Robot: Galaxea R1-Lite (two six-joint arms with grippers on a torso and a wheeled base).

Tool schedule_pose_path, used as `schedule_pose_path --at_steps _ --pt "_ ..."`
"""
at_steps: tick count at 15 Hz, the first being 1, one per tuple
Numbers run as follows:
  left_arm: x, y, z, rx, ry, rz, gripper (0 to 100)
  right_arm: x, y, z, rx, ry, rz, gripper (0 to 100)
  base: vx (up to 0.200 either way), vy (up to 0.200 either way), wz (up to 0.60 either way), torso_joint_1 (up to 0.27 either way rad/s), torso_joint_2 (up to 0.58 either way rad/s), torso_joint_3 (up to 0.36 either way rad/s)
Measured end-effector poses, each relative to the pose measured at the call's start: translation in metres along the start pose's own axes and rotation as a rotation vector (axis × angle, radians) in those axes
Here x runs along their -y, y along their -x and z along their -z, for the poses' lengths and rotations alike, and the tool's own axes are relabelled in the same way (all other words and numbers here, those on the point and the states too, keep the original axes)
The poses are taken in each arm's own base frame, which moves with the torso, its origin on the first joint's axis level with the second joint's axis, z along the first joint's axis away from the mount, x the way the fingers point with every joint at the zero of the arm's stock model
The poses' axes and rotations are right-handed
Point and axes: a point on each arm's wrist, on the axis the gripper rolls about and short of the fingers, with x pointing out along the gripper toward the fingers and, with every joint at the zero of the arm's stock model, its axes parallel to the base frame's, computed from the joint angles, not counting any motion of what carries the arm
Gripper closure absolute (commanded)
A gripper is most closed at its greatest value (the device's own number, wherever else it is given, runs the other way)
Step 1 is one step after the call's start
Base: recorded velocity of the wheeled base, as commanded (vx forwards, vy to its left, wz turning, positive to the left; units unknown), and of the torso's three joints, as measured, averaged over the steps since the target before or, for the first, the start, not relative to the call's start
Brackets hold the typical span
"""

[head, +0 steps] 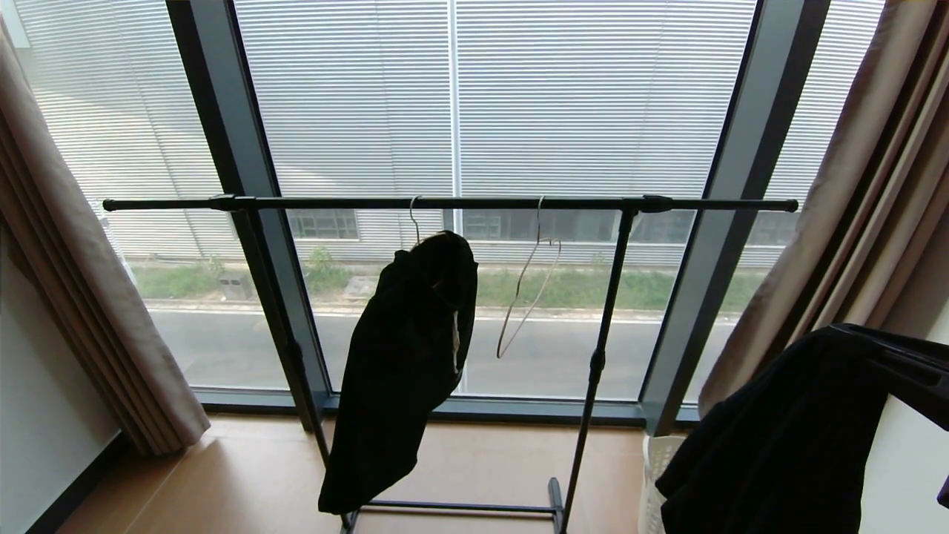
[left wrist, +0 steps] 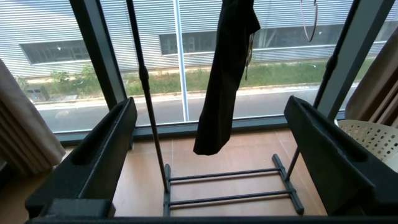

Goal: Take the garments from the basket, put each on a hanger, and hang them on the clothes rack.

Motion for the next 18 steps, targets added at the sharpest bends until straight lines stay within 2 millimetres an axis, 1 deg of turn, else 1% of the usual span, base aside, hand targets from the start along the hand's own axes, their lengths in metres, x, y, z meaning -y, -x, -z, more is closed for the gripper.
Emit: schedule_pose_path --at_steps 1,18 --pt "0.0000 0.0000 0.0000 0.000 0.000 0.000 0 -0.0010 0.0001 0.0006 -0.003 0.001 -0.007 100 0.000 0.000 -0.60 -0.002 0.00 0.002" --pt "0.0000 -0.0003 -0.0004 -0.007 -0.015 0.006 0 -0.0031 -0.0023 0.0037 -0.028 0.003 -0.006 100 0.000 0.000 0.00 0.000 0.00 0.000"
